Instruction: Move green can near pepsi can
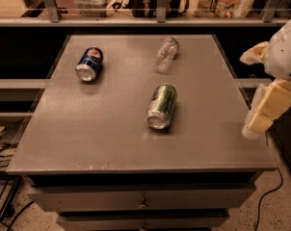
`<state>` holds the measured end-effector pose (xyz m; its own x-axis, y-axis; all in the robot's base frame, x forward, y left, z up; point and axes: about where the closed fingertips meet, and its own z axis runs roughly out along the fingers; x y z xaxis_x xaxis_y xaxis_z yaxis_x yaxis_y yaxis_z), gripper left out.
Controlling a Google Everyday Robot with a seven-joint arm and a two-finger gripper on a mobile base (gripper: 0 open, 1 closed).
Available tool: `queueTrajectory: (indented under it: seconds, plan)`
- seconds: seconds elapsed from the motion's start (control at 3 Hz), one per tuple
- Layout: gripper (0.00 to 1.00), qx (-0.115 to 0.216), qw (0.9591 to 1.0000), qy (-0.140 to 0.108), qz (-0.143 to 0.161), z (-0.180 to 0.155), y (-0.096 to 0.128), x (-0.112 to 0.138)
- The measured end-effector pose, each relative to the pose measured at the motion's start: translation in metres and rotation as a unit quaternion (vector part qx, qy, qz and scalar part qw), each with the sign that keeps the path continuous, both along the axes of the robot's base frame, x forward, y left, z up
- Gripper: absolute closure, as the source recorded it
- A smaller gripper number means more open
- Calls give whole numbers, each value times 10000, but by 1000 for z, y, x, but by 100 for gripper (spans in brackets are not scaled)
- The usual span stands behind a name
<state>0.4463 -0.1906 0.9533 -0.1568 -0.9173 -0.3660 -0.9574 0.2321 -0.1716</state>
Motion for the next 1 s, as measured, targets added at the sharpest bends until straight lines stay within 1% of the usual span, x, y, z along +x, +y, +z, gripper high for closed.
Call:
queueTrajectory:
  seconds: [0.33,0.67,1.0]
  plan:
    - [0,638,9978,79,150,-13,15,6]
    - [0,1299,9914,125,52,-28,29,13]
    - [0,1787,9835,57,-278,-42,40,26]
